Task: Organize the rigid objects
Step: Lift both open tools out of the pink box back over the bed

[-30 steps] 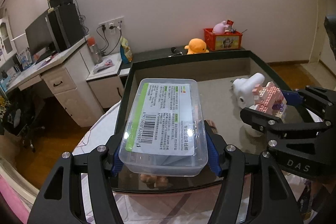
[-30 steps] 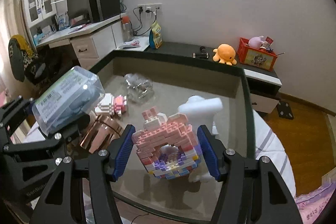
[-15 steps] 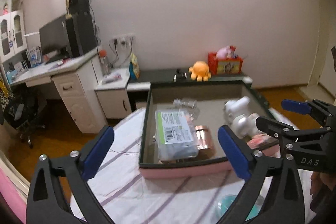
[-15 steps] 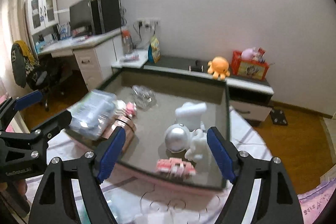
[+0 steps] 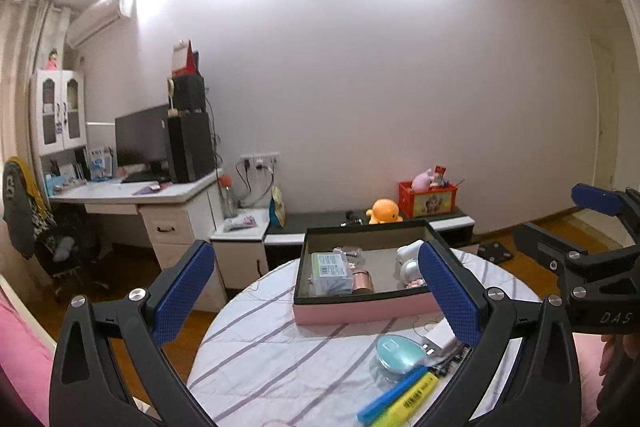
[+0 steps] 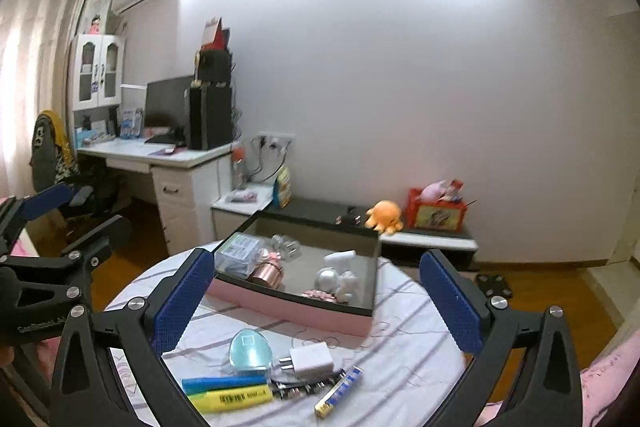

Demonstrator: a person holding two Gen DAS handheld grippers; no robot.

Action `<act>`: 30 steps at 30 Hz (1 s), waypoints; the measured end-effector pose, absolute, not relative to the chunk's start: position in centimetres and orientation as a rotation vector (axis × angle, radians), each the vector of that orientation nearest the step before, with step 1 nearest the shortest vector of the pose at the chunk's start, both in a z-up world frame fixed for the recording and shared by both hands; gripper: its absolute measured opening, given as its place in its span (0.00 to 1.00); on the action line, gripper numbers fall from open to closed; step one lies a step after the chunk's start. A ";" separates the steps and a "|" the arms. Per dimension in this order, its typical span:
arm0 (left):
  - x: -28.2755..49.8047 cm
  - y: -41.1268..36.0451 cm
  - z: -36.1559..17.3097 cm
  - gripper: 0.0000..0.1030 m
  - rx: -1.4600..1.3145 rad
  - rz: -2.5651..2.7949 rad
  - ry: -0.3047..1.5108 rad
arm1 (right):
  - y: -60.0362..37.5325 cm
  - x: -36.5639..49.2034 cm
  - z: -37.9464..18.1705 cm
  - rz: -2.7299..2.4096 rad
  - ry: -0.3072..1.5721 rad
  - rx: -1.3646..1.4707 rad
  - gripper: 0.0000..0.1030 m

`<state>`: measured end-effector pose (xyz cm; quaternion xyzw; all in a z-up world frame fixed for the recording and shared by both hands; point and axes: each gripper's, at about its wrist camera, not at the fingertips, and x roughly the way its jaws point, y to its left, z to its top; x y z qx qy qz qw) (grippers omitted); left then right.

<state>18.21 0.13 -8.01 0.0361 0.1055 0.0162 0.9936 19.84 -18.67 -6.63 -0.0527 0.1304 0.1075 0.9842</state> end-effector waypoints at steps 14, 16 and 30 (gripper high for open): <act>12.6 -1.2 -7.9 1.00 0.097 0.019 0.195 | -20.2 12.9 -6.8 0.168 0.225 -0.057 1.00; 12.3 -1.4 -8.0 1.00 0.103 0.019 0.206 | -20.4 12.9 -6.9 0.166 0.229 -0.056 1.00; 15.8 0.4 -12.2 1.00 0.081 0.006 0.378 | -22.2 14.8 -10.3 0.135 0.338 -0.027 1.00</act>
